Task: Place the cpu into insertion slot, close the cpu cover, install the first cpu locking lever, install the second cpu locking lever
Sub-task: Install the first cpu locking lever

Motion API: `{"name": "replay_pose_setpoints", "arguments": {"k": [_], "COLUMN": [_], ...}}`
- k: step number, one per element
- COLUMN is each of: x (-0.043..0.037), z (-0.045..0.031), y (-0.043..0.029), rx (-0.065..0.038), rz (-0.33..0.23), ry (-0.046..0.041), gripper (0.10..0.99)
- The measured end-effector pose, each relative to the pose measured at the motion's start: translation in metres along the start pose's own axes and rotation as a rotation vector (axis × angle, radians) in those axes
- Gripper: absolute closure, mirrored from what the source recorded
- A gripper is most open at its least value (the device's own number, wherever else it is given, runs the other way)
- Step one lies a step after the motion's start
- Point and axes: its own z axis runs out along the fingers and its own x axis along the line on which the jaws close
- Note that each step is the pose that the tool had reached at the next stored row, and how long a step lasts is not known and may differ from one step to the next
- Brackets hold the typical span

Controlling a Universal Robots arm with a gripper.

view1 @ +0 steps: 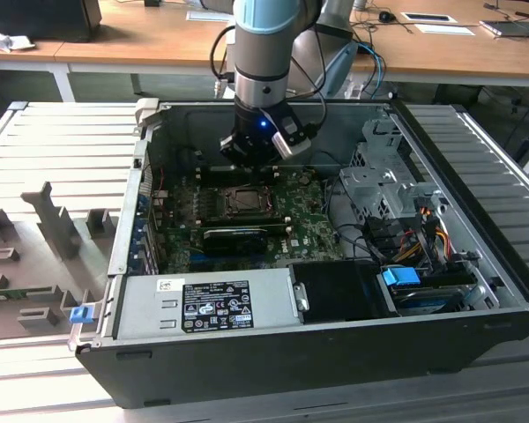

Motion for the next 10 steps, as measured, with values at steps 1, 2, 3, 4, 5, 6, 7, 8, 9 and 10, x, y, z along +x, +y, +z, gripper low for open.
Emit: {"name": "replay_pose_setpoints", "arguments": {"k": [1, 2, 3, 4, 5, 6, 7, 8, 9, 10], "x": [-0.0005, -0.0009, -0.0013, -0.0017, -0.0019, -0.002, -0.0021, -0.0021, -0.0021, -0.0023], "z": [0.0017, 0.0024, 0.0031, 0.0039, 0.0041, 0.0045, 0.0049, 0.0052, 0.0055, 0.0063], "y": [-0.0002, -0.0003, -0.0004, -0.0005, -0.0005, -0.0006, -0.0006, -0.0007, -0.0008, -0.0006], "rx": [0.0, 0.0, 0.0, 0.0, 0.0, 0.0, 0.0, 0.001, 0.001, 0.0], "rz": [0.0, 0.0, 0.0, 0.0, 0.0, 0.0, 0.0, 0.0, 0.0, 0.0], "ry": [0.0002, 0.0004, 0.0006, 0.0007, 0.0009, 0.0012, 0.0013, 0.0015, 0.0015, 0.0006], "gripper": [0.98, 0.98, 0.98, 0.98, 0.98, 0.98, 0.98, 0.98, 0.98, 0.98]}}
